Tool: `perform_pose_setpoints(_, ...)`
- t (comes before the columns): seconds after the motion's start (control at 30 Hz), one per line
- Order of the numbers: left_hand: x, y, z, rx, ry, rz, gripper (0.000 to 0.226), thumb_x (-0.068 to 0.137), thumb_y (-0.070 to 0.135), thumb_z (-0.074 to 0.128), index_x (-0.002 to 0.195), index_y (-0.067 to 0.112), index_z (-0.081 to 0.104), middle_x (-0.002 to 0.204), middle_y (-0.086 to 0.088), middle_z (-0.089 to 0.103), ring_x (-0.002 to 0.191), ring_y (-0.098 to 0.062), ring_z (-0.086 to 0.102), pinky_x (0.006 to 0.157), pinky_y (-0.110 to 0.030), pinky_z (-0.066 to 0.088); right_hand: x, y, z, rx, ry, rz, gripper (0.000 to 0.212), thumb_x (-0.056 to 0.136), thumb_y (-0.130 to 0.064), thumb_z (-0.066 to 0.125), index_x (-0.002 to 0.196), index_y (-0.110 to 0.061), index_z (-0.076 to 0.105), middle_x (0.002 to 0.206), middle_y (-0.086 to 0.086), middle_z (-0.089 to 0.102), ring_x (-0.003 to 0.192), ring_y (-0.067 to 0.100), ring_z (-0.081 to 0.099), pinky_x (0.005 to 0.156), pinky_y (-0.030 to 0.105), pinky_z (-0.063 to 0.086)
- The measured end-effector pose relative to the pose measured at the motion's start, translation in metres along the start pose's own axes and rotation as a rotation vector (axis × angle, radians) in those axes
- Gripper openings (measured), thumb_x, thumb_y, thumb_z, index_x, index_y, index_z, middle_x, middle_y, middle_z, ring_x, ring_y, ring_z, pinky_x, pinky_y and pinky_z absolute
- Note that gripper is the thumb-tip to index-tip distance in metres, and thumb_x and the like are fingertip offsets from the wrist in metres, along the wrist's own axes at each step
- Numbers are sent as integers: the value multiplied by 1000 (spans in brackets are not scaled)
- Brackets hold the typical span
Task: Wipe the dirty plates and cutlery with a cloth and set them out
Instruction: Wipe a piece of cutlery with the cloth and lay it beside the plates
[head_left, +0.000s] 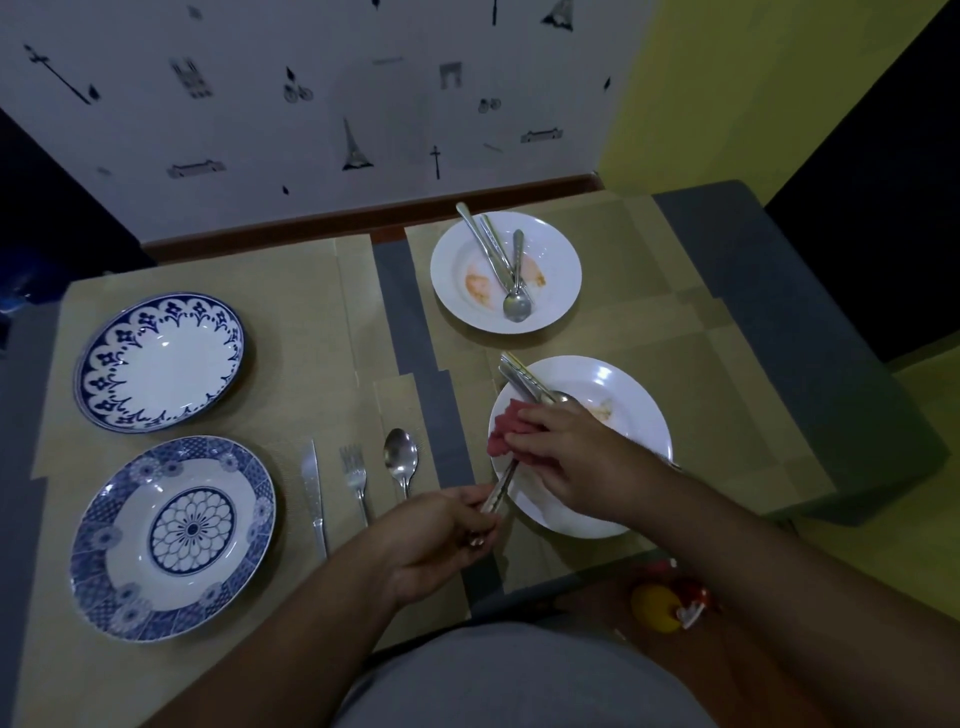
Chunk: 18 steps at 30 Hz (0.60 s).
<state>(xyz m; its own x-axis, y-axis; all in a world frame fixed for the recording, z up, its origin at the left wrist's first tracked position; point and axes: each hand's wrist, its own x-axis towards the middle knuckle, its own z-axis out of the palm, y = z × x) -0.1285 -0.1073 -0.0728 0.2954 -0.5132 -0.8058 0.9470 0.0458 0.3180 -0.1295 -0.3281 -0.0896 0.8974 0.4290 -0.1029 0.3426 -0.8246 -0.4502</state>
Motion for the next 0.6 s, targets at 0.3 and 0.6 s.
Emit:
perform_pose_setpoints(0.3,5,-2,0,197,81,78,34,90,-14,56,118,-1,70,100,-12,73,82,-17,63,78,-28,49,3,1,5,46,-27,6,30,87,-23,67,117,-25,65,116,-7,67,108,12,57,98,34,43)
perform_pose_setpoints(0.6,4,-5,7,224,157,231,31,89,-13,59,111,3,73,93,-10,77,76,-13,70,74,-27,53,17,14,2,-27,126,87,36,78,-18,73,112,-26,71,113,-5,69,106,16,60,95,36,46)
